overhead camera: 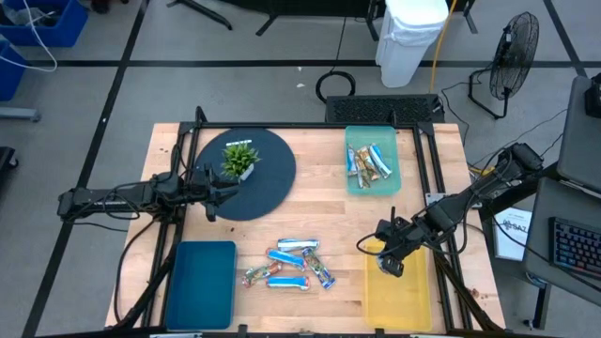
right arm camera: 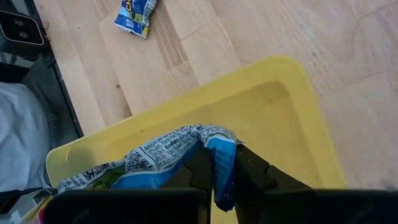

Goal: Pick and place Granola Bars by type
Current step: Put the blue granola bar into the yellow bin

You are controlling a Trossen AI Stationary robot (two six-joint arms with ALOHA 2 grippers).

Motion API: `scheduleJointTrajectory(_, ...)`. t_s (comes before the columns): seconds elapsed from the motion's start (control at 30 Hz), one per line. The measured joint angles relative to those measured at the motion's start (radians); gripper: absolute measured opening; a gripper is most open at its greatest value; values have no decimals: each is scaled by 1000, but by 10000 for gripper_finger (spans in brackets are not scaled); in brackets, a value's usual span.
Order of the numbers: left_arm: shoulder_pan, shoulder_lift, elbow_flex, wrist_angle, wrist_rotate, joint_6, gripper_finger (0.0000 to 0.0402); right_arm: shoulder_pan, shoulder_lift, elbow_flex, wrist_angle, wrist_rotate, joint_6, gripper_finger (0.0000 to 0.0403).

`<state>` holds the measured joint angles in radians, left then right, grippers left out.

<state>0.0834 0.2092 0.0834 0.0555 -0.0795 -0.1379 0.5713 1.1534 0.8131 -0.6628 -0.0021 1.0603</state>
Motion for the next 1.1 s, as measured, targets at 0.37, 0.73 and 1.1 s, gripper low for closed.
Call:
scheduleJointTrajectory(0.37, 0, 0, 0, 0, 0, 0, 131, 0, 0, 0, 0, 0, -1, 25)
scheduleJointTrajectory(0.73, 0, 0, 0, 0, 0, 0, 132, 0, 0, 0, 0, 0, 26, 56)
scheduleJointTrajectory(1.1, 0, 0, 0, 0, 0, 0, 132, 0, 0, 0, 8, 6, 62, 122)
